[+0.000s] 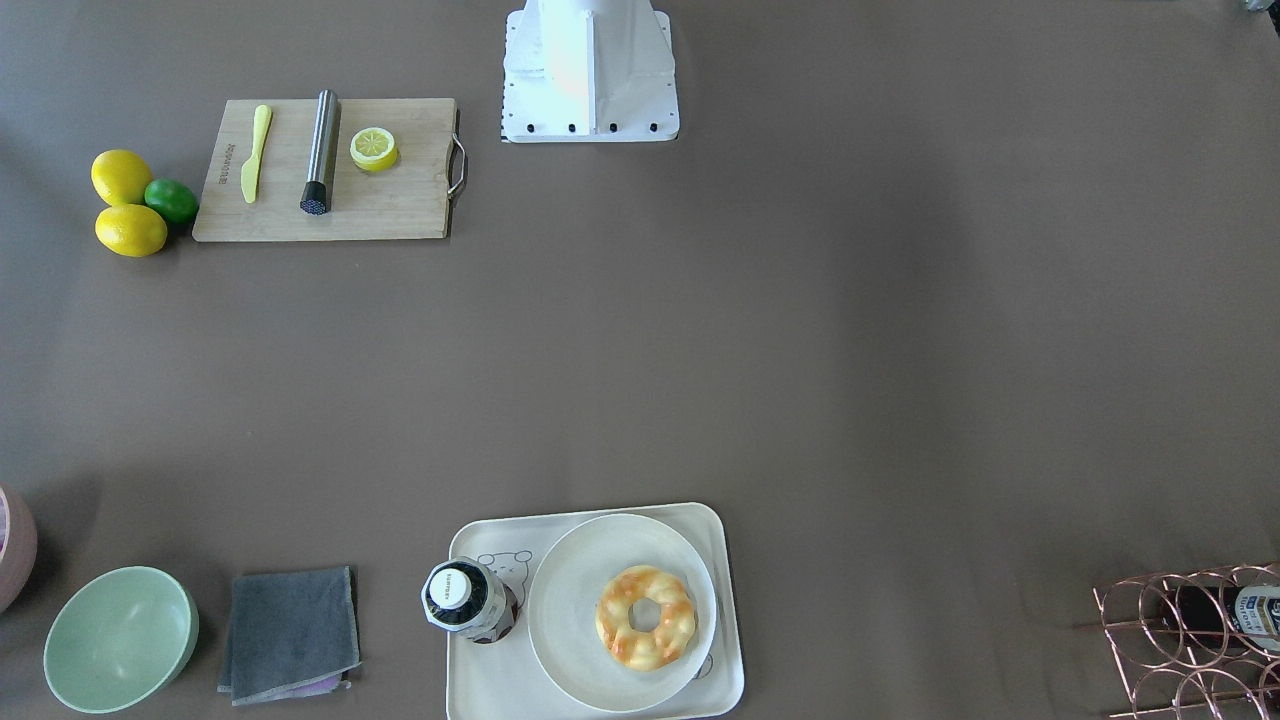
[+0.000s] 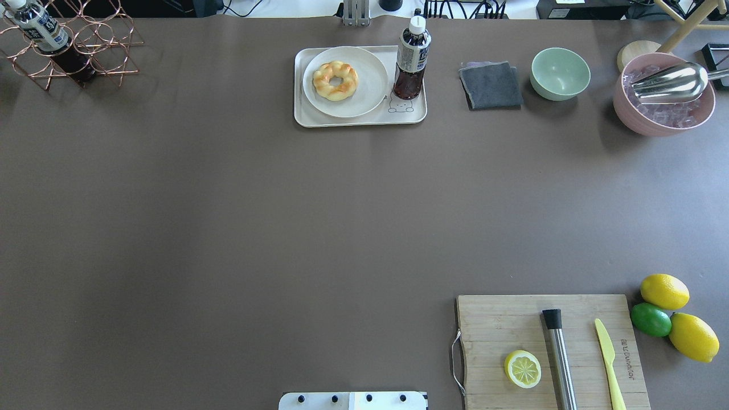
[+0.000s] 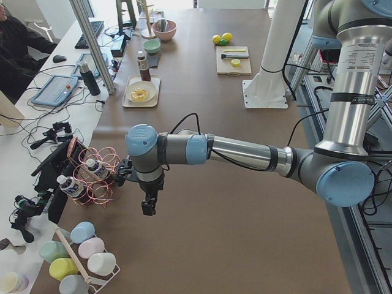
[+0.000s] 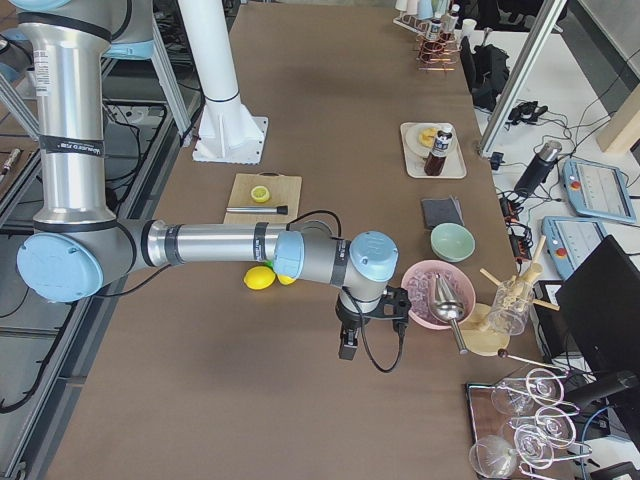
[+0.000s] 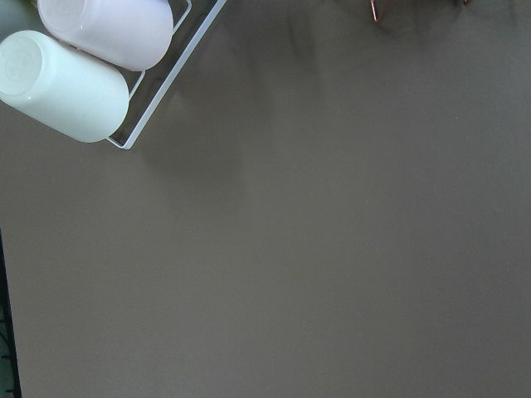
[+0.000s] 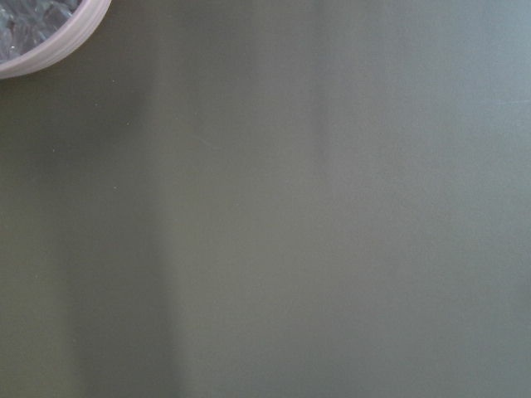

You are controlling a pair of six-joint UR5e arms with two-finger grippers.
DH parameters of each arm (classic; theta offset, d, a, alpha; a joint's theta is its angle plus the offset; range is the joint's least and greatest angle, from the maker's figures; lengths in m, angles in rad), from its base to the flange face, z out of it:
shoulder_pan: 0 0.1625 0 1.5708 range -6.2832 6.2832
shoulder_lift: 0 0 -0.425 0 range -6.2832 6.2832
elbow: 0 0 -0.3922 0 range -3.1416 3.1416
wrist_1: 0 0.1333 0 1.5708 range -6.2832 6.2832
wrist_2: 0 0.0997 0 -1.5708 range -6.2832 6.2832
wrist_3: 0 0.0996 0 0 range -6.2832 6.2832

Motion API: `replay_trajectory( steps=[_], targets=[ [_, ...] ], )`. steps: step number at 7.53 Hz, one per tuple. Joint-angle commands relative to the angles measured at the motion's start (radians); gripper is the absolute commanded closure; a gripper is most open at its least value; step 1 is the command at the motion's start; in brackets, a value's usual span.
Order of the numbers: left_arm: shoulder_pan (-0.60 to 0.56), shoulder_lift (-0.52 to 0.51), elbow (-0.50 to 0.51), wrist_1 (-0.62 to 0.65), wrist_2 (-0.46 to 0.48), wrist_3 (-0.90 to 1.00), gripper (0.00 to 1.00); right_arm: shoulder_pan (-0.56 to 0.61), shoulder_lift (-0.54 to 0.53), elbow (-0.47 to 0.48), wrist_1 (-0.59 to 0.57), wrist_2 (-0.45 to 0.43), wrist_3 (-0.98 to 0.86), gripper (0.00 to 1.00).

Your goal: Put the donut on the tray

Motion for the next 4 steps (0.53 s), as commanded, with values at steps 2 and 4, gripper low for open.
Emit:
replay_trajectory(
  steps=[2, 4],
  targets=[
    [-0.001, 0.001, 0.001, -0.002, 0.000, 0.000, 0.02, 0.000, -0.005, -0.003, 0.000, 0.016, 0.000, 0.00],
    [-0.001, 0.004, 0.000, -0.003, 0.000, -0.003, 0.02, 0.000, -0.006, -0.002, 0.000, 0.016, 0.000, 0.00]
  ],
)
